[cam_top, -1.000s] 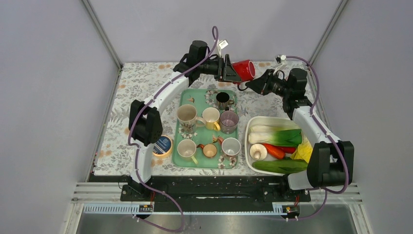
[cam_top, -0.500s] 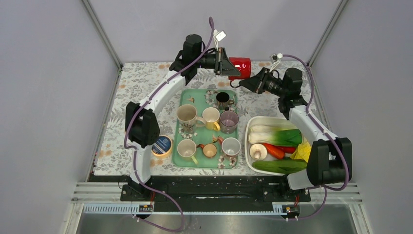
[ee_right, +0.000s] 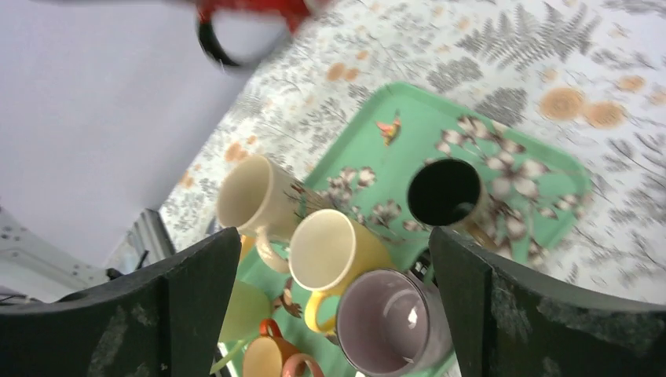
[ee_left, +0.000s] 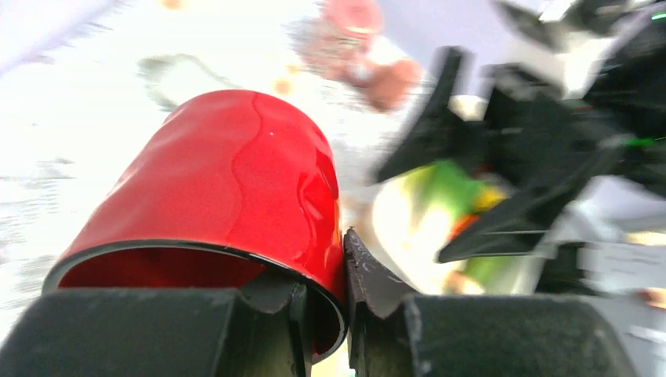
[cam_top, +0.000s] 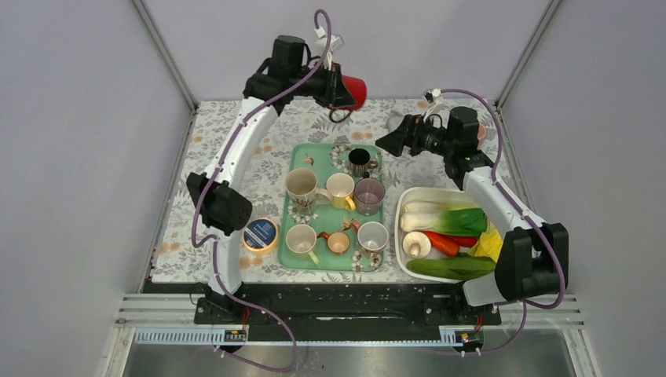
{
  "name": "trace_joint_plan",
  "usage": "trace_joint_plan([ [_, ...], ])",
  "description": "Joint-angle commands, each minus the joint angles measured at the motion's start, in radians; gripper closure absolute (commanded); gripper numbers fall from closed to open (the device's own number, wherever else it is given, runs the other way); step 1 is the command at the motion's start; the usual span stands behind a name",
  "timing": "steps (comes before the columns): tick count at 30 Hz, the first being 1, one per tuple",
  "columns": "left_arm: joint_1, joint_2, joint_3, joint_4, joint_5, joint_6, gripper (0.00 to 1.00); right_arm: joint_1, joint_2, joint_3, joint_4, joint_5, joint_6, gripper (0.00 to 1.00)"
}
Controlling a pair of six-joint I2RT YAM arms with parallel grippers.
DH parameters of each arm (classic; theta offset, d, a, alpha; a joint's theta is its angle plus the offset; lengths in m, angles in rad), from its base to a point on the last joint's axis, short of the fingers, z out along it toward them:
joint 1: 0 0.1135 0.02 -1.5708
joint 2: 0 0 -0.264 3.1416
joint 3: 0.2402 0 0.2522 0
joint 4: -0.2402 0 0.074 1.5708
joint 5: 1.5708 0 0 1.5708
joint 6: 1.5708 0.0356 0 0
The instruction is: Turn the mug right side up
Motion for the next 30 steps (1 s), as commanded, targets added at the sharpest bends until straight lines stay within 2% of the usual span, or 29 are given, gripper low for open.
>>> trace_joint_plan([
  [1,0.061,-0.043,0.093,-0.24,-0.376,0.58,1.0,0.002,-0.075,0.092,-0.298,0.145,-0.242,0.01],
  [5,0.063,-0.047,-0.046,-0.365,-0.494,0.896,1.0,0.002,-0.092,0.112,-0.403,0.236,-0.325,0.01],
  [10,0.077,0.061,-0.023,-0.566,-0.548,1.092,1.0,0.002,-0.079,0.131,-0.446,0.26,-0.359,0.01],
  [13,0.082,0.137,0.041,-0.641,-0.551,1.121,1.0,0.002,-0.079,0.142,-0.477,0.281,-0.378,0.01],
  [18,0.07,0.187,0.007,-0.641,-0.544,1.139,1.0,0.0,-0.096,0.153,-0.528,0.417,-0.423,0.01],
  [22,0.051,0.232,-0.003,-0.653,-0.591,1.138,1.0,-0.014,-0.107,0.188,-0.593,0.528,-0.471,0.0],
  [26,0.033,0.272,0.018,-0.677,-0.622,1.125,1.0,-0.088,-0.082,0.239,-0.641,0.733,-0.472,0.01],
  [27,0.031,0.274,0.015,-0.676,-0.619,1.126,0.98,-0.122,-0.074,0.25,-0.646,0.739,-0.483,0.01],
  [29,0.027,0.274,0.001,-0.665,-0.617,1.13,0.87,-0.208,-0.047,0.27,-0.648,0.743,-0.483,0.01],
  [30,0.025,0.279,-0.003,-0.655,-0.619,1.133,0.85,-0.239,-0.031,0.281,-0.652,0.756,-0.488,0.01],
])
